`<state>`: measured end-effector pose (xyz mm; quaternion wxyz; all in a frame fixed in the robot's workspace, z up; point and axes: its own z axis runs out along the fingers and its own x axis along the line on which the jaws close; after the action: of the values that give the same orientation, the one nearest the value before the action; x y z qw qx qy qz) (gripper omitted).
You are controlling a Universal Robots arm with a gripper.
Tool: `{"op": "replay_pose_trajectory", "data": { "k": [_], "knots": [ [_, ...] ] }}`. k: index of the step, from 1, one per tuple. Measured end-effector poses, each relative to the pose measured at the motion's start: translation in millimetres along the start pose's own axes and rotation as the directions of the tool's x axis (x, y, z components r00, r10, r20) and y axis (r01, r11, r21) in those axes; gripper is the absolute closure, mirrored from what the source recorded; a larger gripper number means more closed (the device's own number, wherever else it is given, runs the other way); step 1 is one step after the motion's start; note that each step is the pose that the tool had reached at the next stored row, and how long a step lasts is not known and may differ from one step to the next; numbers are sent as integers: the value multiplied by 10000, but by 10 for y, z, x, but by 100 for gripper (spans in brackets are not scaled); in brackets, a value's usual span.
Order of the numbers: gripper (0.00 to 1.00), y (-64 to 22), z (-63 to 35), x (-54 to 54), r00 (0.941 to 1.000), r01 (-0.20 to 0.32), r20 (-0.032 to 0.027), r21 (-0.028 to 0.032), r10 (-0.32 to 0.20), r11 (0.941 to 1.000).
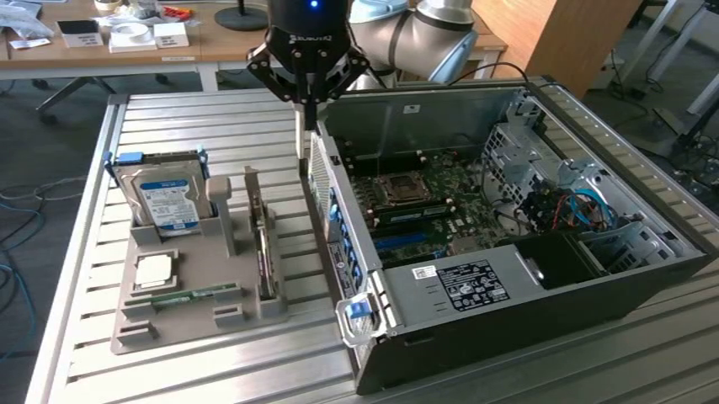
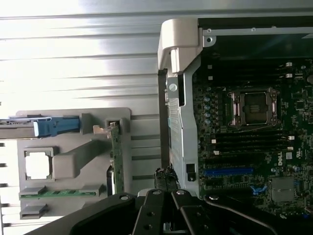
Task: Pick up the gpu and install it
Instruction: 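Reach for the gpu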
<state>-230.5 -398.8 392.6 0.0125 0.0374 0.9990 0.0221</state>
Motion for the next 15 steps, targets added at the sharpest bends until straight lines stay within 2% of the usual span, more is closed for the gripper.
{"op": "replay_pose_trajectory", "data": {
  "k": [15],
  "knots": [
    [89, -16, -4, 217, 10000, 0, 0, 1, 0, 10000]
  ]
}}
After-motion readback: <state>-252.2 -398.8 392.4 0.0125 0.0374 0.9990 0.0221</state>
